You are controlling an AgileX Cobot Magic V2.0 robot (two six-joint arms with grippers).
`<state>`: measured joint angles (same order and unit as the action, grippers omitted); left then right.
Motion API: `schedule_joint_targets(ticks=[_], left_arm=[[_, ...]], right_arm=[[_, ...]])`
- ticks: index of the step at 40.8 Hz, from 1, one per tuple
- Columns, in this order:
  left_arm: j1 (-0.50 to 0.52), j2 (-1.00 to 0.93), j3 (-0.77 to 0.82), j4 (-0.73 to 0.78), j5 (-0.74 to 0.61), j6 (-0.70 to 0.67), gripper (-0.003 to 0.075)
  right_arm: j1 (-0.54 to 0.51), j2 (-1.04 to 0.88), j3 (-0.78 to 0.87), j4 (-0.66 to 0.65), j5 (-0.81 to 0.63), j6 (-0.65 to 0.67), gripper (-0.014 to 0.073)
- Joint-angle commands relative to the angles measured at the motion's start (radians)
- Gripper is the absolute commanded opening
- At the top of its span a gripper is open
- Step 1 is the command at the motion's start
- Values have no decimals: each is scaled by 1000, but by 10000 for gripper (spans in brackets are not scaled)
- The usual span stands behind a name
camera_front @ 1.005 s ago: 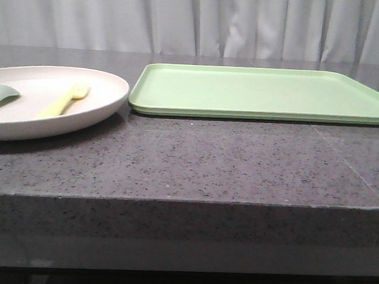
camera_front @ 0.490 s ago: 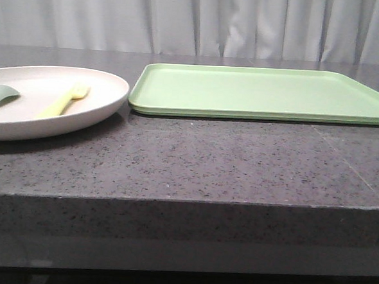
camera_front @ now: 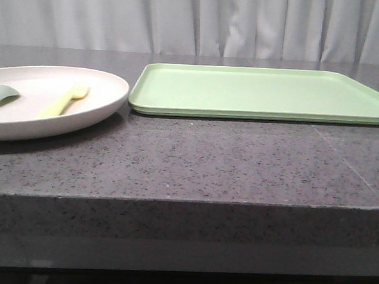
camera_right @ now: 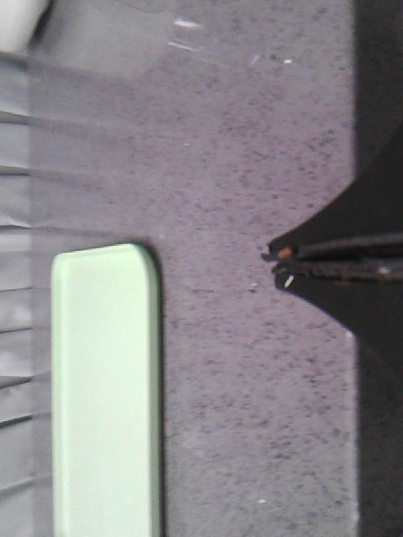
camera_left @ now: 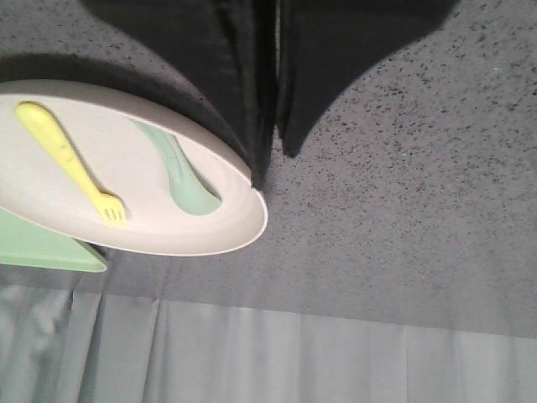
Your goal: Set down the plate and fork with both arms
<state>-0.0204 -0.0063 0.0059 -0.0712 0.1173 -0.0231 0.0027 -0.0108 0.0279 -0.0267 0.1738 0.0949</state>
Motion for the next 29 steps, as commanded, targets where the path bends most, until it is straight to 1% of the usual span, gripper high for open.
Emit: schedule_joint_targets(ticks=[1,7,14,19,24,29], left_arm=[[2,-20,4,-1,-112,-7,-18],[2,-20,2,-1,-182,-7,-18],[2,-20,2,-3,-365,-7,-18],[2,-20,-4,-3,-460,-7,-18],[2,-16,-54,-3,-464,-7,-18],[2,12,-158,-3,-383,-7,-18]], right_arm=[[-7,-18,-4,-8,-147,-7,-68],[-7,-18,-7,-8,-198,-6,-68],[-7,-18,-54,-8,-200,-6,-68],[-7,-18,-107,-8,-195,-6,-68],[-7,-17,-185,-8,-155,-6,-68],[-7,14,-294,-8,-41,-6,-68]])
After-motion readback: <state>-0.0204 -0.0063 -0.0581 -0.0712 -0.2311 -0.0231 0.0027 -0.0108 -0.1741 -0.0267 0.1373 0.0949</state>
